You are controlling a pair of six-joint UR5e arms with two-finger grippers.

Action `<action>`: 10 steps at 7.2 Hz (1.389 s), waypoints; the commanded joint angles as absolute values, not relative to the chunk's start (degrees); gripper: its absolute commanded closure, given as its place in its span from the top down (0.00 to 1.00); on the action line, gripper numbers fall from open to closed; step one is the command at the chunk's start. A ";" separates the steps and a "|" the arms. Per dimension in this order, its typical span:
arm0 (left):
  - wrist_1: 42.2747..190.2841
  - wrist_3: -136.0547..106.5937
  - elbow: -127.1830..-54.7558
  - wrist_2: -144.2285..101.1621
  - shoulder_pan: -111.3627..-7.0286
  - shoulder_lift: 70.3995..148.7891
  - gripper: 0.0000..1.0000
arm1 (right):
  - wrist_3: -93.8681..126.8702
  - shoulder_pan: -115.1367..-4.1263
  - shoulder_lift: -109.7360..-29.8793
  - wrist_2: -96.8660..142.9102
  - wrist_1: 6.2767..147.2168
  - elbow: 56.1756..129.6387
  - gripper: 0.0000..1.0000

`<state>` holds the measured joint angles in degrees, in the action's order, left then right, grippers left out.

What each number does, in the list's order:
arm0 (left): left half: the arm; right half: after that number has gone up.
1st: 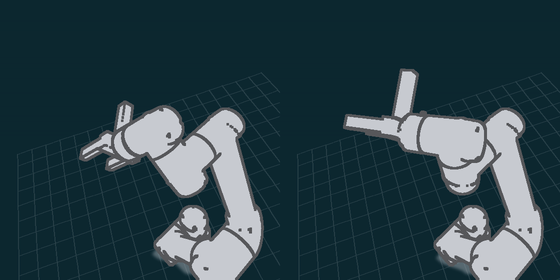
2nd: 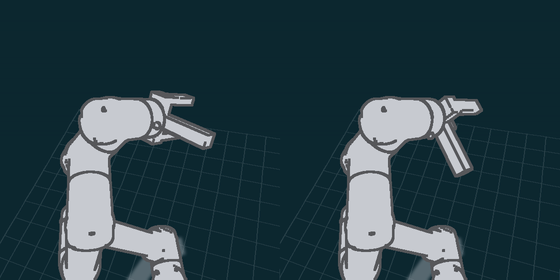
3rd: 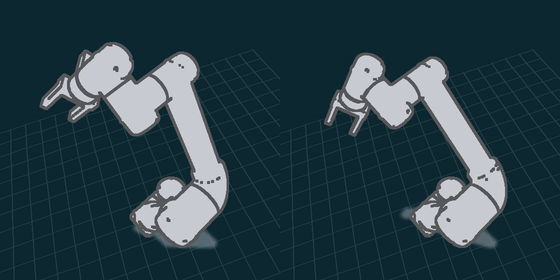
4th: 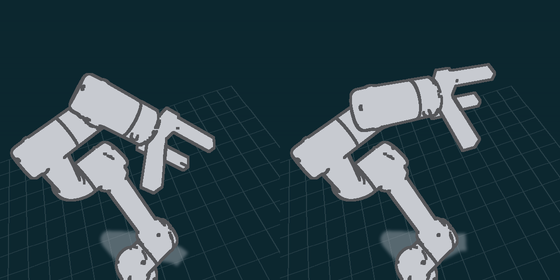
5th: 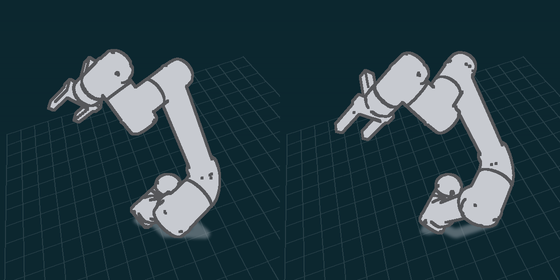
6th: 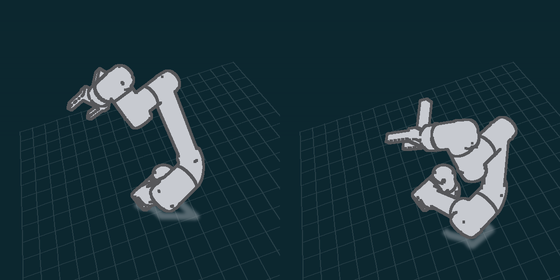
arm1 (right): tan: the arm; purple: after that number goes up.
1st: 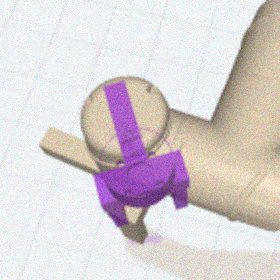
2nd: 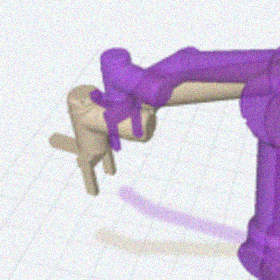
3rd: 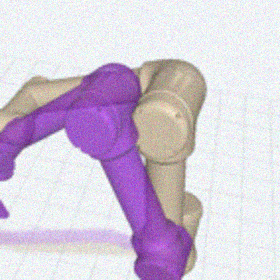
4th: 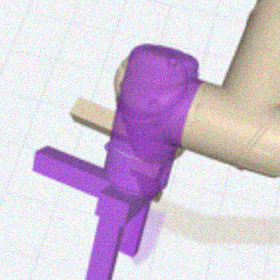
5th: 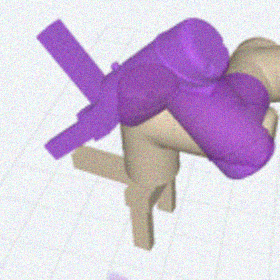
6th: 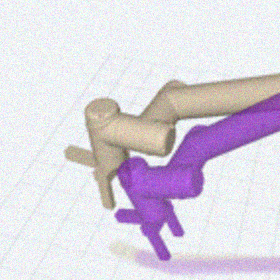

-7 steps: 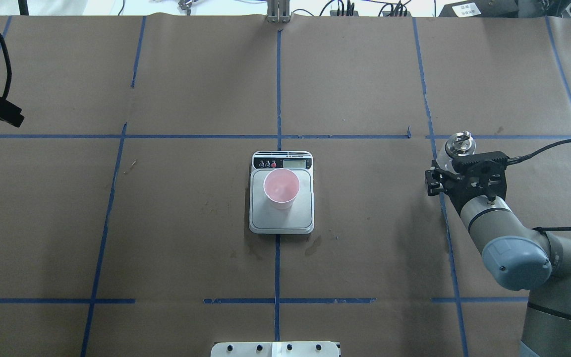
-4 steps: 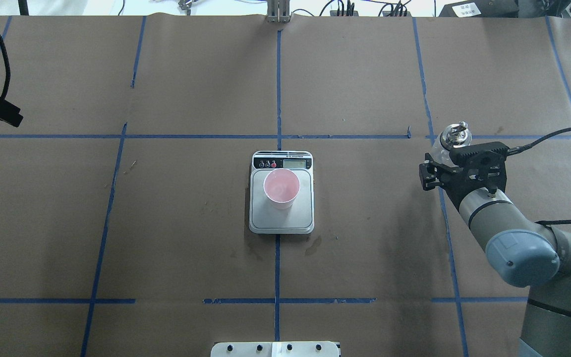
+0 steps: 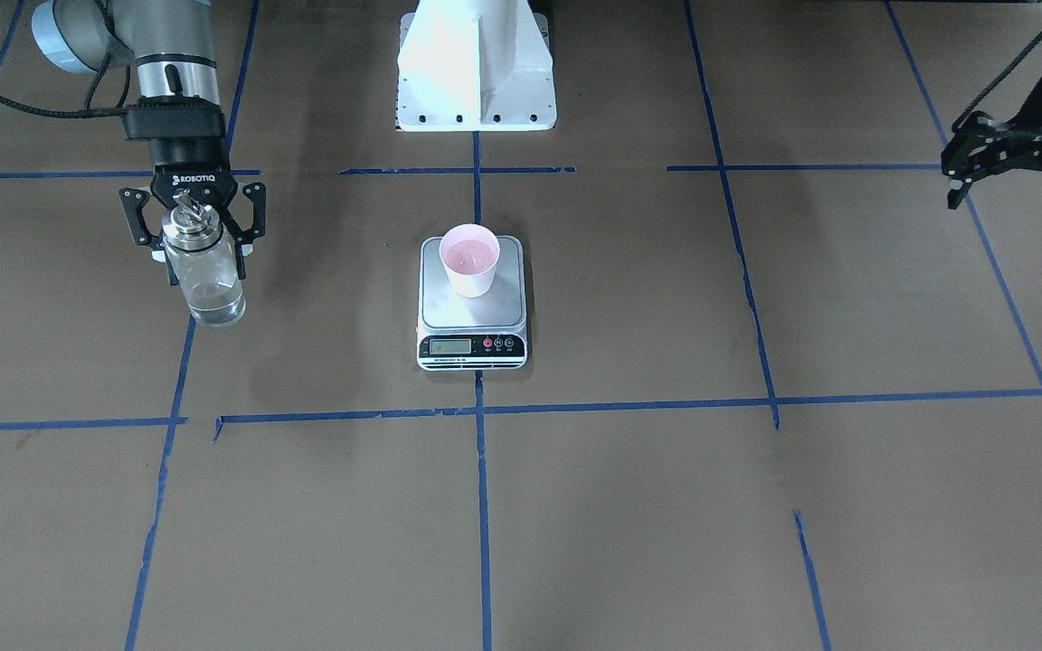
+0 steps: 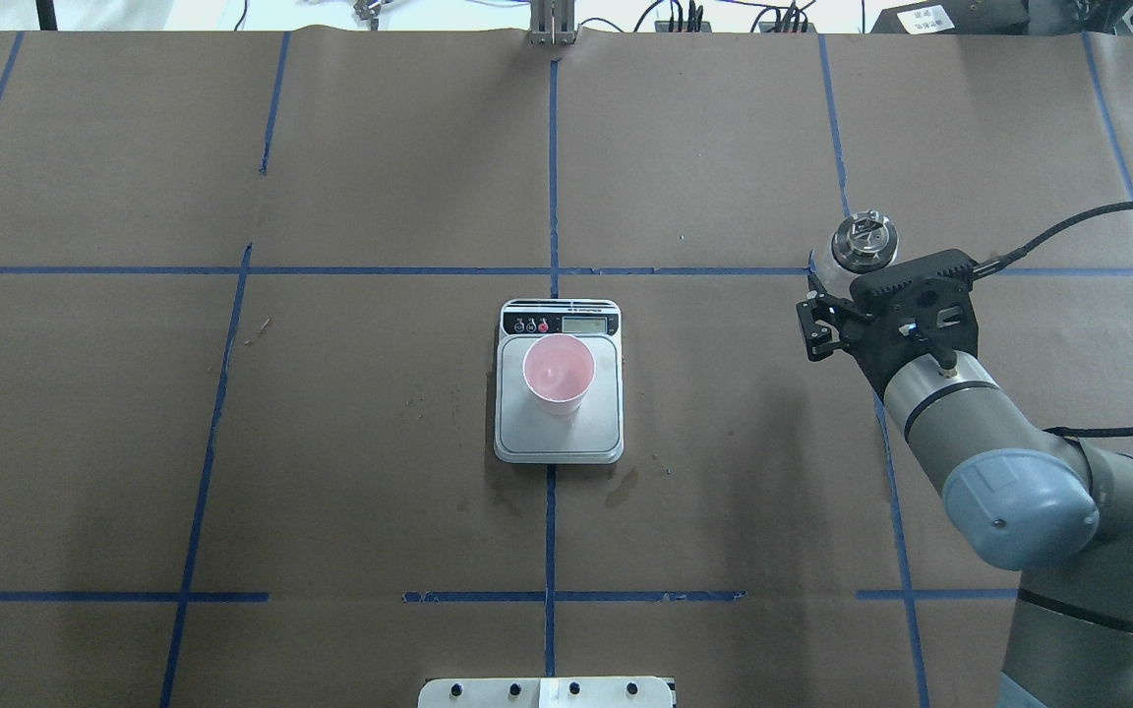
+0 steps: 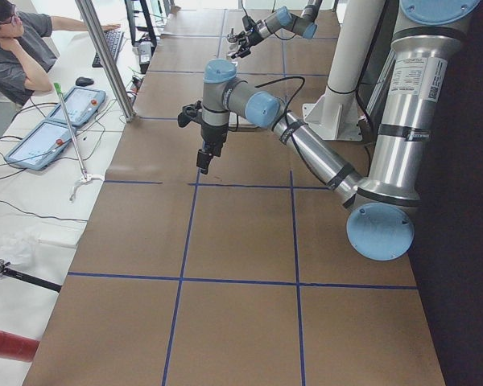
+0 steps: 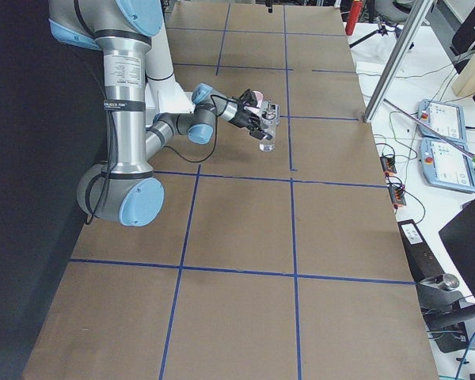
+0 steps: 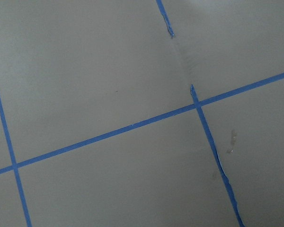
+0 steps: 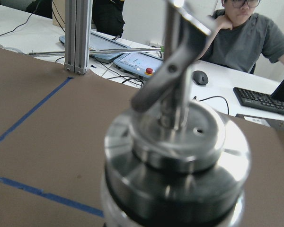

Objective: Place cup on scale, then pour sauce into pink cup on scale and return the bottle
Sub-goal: 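Lift the bottle with the right gripper and carry it toward the scale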

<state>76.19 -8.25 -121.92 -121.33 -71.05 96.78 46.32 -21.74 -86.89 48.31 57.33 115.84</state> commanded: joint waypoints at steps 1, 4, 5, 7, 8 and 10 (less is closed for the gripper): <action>77.33 7.99 -114.31 -125.39 -79.32 95.63 1.00 | 31.42 -20.83 -83.16 42.45 57.48 114.17 0.00; 88.73 10.81 -102.86 -130.17 -85.41 93.52 1.00 | 22.87 -18.12 -71.62 33.79 75.92 112.86 0.00; 91.73 10.72 -99.35 -130.25 -86.73 93.60 1.00 | 22.85 -16.54 -68.24 31.05 86.03 112.50 0.00; 95.96 11.16 -98.35 -130.08 -87.10 92.91 1.00 | 21.89 -14.25 -68.12 29.98 87.98 111.02 0.00; 100.24 11.08 -97.65 -130.17 -87.10 90.73 1.00 | 21.19 -12.85 -68.20 26.40 88.07 109.44 0.00; 103.71 10.81 -96.24 -129.99 -87.27 89.83 1.00 | 14.53 -12.13 -67.85 22.33 88.07 105.66 0.00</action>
<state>101.71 10.98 -97.02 -130.15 -87.16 90.46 18.07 -12.77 -68.02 24.48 87.98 107.65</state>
